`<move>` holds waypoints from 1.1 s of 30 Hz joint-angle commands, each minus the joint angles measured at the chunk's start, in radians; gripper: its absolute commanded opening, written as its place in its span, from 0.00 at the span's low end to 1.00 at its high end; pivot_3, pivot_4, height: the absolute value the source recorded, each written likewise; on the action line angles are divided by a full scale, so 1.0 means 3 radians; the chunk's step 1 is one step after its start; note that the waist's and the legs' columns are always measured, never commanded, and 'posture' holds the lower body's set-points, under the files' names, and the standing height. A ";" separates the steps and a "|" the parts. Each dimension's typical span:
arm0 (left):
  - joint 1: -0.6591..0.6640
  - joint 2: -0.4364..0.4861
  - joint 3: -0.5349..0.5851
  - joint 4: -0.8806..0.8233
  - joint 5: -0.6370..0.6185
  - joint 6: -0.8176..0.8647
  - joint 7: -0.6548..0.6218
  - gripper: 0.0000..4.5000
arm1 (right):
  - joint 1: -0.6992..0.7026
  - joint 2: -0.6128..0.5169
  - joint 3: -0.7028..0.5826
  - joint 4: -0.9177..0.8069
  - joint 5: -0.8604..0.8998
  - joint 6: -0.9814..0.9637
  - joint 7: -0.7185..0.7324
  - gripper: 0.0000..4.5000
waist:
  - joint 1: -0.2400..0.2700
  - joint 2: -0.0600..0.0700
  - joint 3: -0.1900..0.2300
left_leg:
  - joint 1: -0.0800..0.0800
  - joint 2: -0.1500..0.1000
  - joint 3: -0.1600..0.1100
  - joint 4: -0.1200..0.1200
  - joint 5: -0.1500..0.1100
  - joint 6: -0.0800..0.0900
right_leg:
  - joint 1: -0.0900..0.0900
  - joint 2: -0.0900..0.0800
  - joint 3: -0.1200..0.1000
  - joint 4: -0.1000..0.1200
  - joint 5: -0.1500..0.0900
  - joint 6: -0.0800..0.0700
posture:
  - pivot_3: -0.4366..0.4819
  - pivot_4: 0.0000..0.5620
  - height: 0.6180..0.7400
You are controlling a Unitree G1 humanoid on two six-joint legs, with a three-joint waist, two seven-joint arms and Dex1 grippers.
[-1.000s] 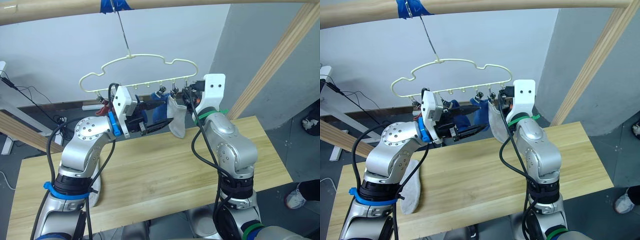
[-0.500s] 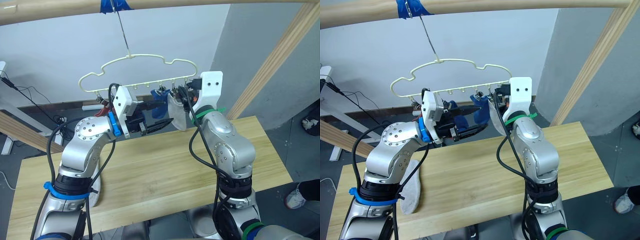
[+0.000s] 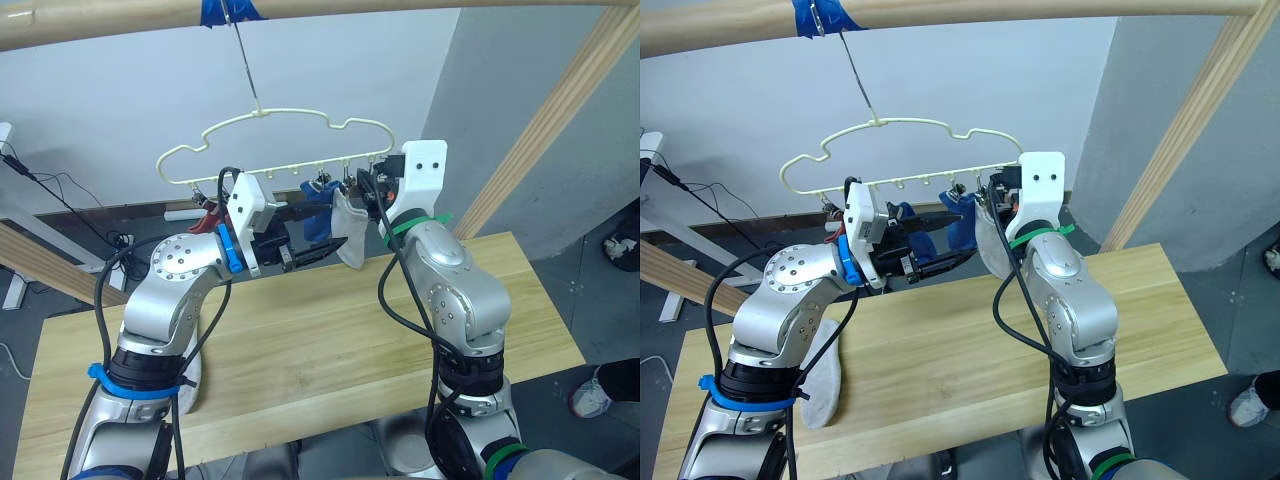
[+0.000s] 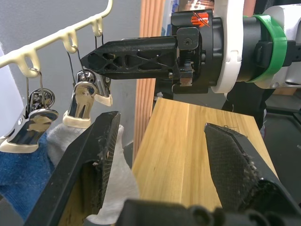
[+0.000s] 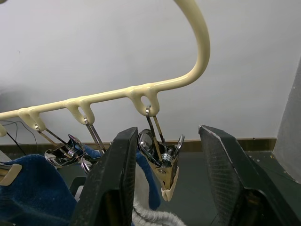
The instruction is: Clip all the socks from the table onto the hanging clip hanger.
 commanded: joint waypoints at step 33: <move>0.1890 -0.0708 0.1080 -0.0286 0.0680 0.0160 0.2203 0.99 | -0.0130 0.0137 0.0069 -0.0076 0.0181 -0.0096 -0.0011 0.00 | 0.0011 0.0001 -0.0012 | 0.0002 0.0024 0.0002 0.0002 0.0000 0.0001 | -0.0003 -0.0002 0.0004 0.0009 0.0000 0.0000 | 0.16 0.43 1.00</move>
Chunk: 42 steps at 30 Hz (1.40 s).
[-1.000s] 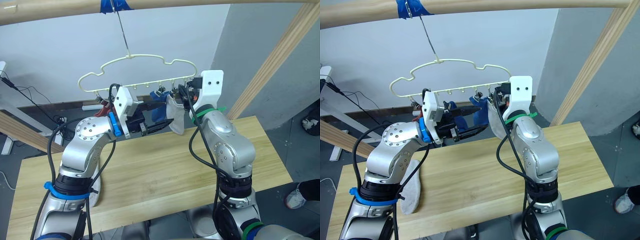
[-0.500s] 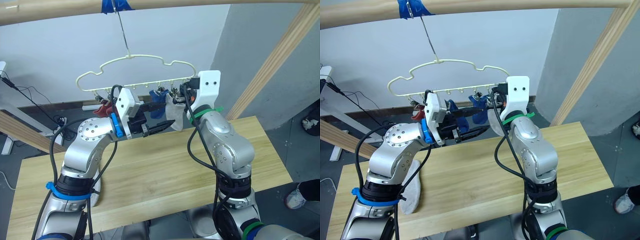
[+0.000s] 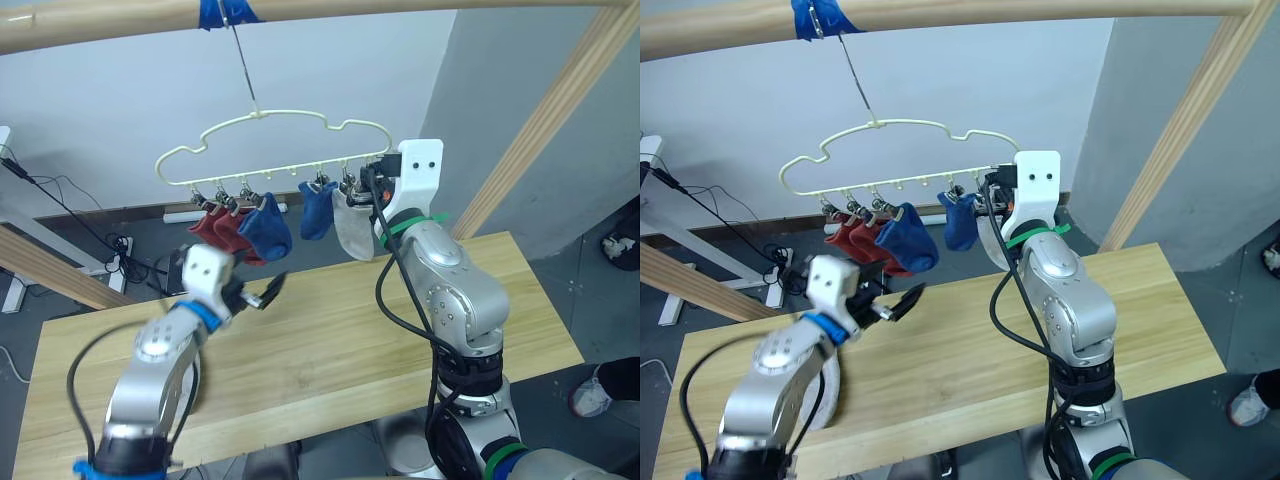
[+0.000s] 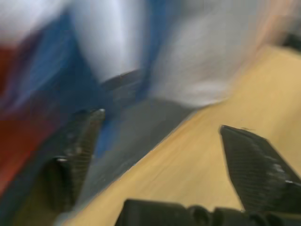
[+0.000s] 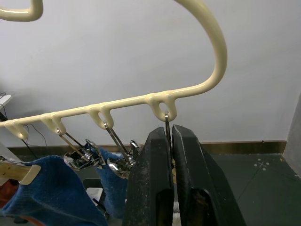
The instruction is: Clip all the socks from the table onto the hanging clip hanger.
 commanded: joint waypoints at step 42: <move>0.0272 -0.0015 0.0474 0.1053 0.0017 0.0436 0.0406 0.42 | -0.0107 0.0112 0.0130 -0.0111 0.0036 -0.0016 0.0106 0.00 | 0.0081 -0.0002 -0.0019 | 0.0006 0.0021 0.0004 0.0002 0.0003 0.0002 | -0.0001 0.0025 -0.0003 0.0003 0.0009 -0.0016 | 0.15 0.42 1.00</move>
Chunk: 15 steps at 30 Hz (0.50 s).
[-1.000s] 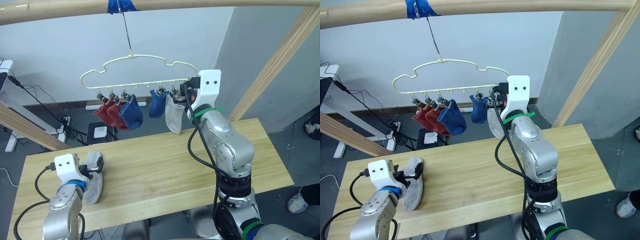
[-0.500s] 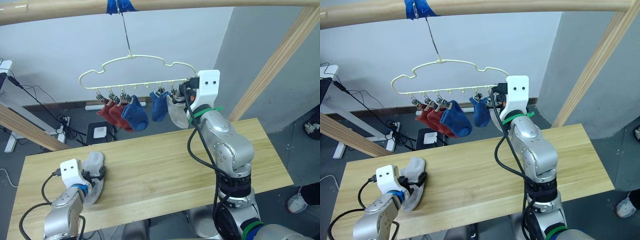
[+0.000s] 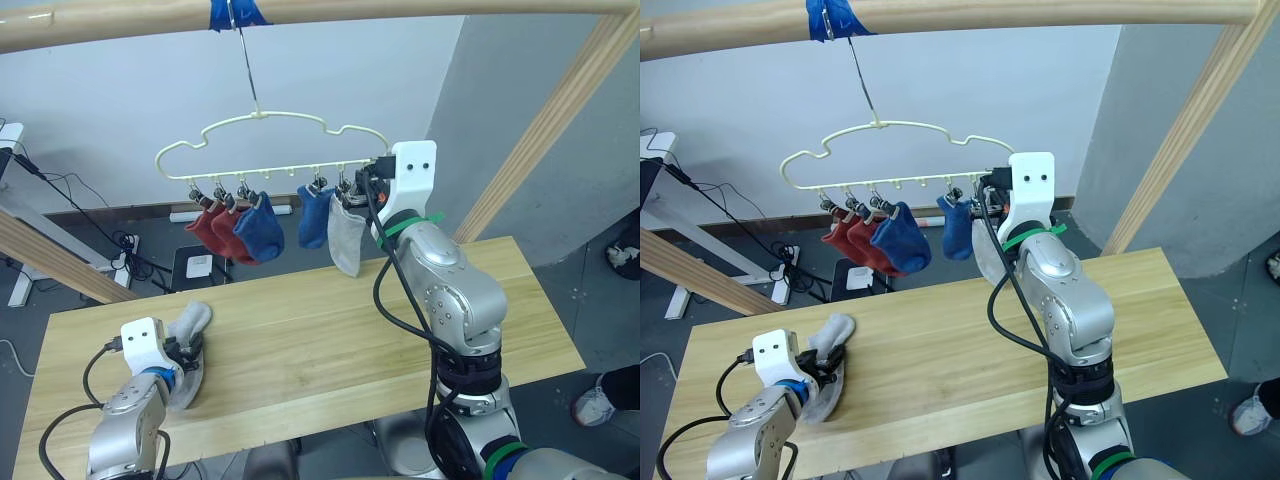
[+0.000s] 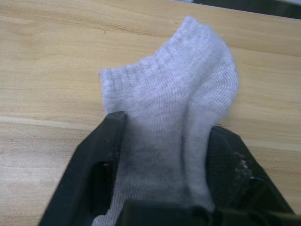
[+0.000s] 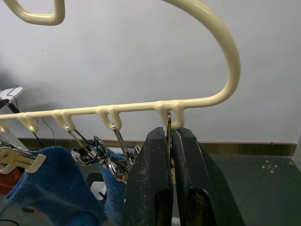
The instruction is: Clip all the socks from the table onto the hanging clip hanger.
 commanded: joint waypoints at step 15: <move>-0.0406 0.0189 -0.1314 -0.0248 0.0256 -0.0956 -0.1261 0.02 | -0.0098 0.0120 0.0074 -0.0137 0.0001 -0.0086 0.0001 0.00 | 0.0005 0.0001 0.0000 | -0.0006 0.0000 0.0001 -0.0005 0.0001 -0.0001 | 0.0000 0.0001 -0.0001 -0.0016 0.0001 -0.0002 | 0.13 0.43 1.00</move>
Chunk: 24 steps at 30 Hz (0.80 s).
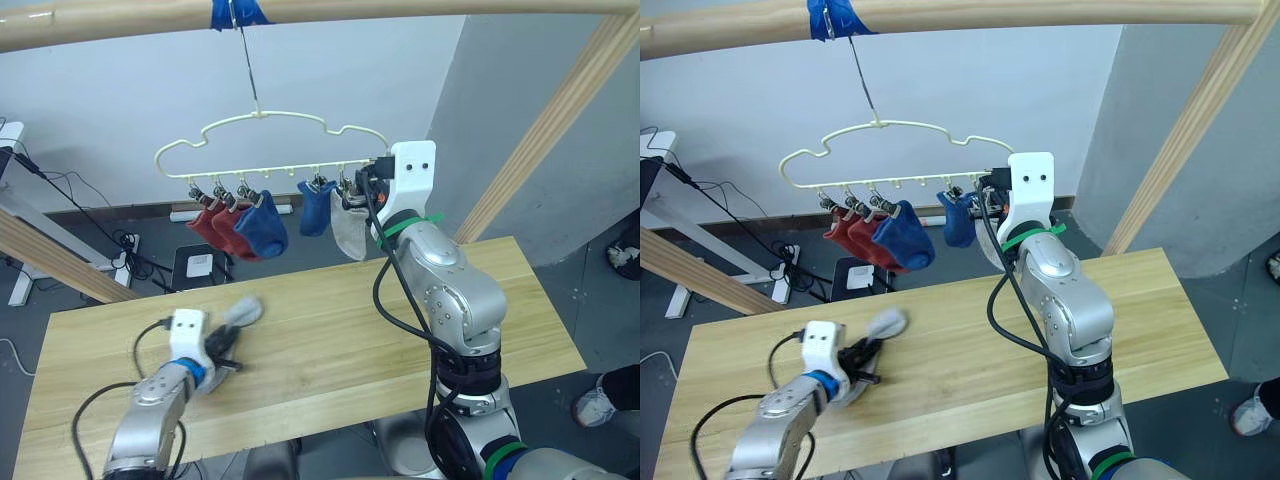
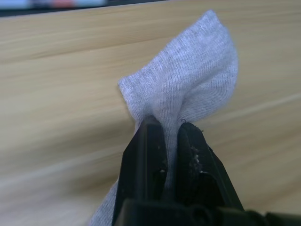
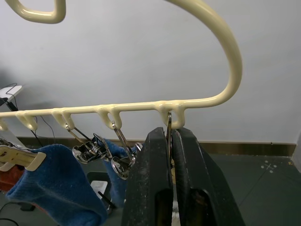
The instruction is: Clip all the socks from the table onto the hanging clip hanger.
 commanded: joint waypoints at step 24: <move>-0.1270 -0.0956 -0.0292 -0.0075 -0.0285 -0.0005 0.0193 0.01 | -0.0107 0.0103 0.0045 -0.0216 0.0032 -0.0046 -0.0067 0.00 | -0.0108 -0.0002 -0.0001 | -0.0001 -0.0001 0.0001 0.0000 0.0000 0.0001 | 0.0001 0.0023 0.0004 -0.0005 0.0008 -0.0003 | 0.08 0.43 1.00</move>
